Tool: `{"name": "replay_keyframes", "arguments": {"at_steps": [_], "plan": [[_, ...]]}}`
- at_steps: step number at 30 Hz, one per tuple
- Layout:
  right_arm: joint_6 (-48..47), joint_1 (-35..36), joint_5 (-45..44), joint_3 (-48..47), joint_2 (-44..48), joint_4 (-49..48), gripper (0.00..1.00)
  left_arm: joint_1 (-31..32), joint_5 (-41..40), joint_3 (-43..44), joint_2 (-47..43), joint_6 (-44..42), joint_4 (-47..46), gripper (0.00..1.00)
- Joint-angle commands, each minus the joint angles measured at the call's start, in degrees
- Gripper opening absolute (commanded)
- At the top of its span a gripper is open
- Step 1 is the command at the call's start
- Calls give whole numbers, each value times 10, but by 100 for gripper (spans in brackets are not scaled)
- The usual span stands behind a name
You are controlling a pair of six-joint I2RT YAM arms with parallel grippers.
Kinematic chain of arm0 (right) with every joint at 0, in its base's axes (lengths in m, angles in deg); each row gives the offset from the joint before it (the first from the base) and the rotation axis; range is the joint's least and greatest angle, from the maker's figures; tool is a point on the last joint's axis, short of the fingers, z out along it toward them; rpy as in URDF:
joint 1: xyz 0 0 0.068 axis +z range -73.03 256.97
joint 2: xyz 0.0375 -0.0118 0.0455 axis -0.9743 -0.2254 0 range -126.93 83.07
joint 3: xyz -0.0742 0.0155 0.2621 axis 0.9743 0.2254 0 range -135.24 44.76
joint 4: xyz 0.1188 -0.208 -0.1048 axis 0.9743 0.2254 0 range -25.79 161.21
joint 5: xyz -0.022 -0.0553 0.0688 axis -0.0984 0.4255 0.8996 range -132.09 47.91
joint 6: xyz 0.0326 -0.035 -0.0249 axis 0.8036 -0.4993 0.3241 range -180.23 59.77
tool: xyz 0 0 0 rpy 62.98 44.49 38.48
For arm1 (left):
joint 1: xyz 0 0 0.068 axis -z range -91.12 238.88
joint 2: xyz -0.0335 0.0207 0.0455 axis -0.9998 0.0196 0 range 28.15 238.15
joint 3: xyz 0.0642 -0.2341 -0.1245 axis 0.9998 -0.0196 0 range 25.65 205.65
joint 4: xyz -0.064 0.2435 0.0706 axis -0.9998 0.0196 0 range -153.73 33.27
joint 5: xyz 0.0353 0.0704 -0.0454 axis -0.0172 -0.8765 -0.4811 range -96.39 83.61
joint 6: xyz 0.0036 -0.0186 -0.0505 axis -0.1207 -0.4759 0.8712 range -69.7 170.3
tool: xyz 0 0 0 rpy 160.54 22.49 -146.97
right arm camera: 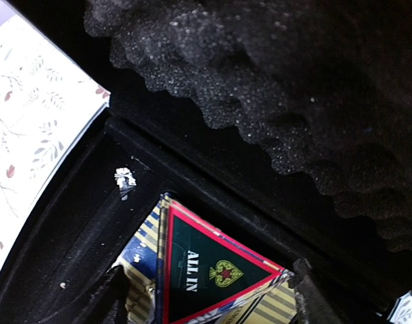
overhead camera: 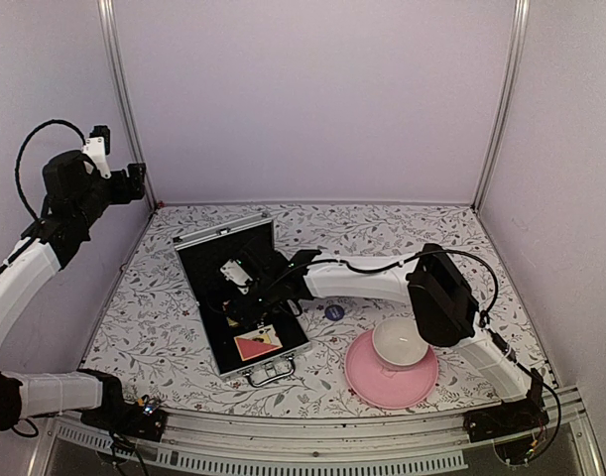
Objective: Pack up texas hold em set
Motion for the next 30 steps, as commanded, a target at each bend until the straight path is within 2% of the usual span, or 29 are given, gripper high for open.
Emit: {"name": "replay_keyframes", "arguments": {"at_steps": [1,11,15,19,25,30], "plan": [[-7,-2,19,-1,42,4,87,-4,6,-3,6,-2,-13,97],[-15,-2,87,51,128,-1,92,-4,1,-3,5,-5,-13,97],[-16,-2,107,138,194,-2,92,-4,-3,-6,1,-5,-16,97],[-12,-7,107,266,300,-2,92,-4,2,-6,1,-1,-16,97],[82,-59,113,382,398,0,91,-3,-2,-8,-1,-1,-18,97],[212,-136,73,425,397,46,87,-3,-1,-8,2,-1,-18,97]]}}
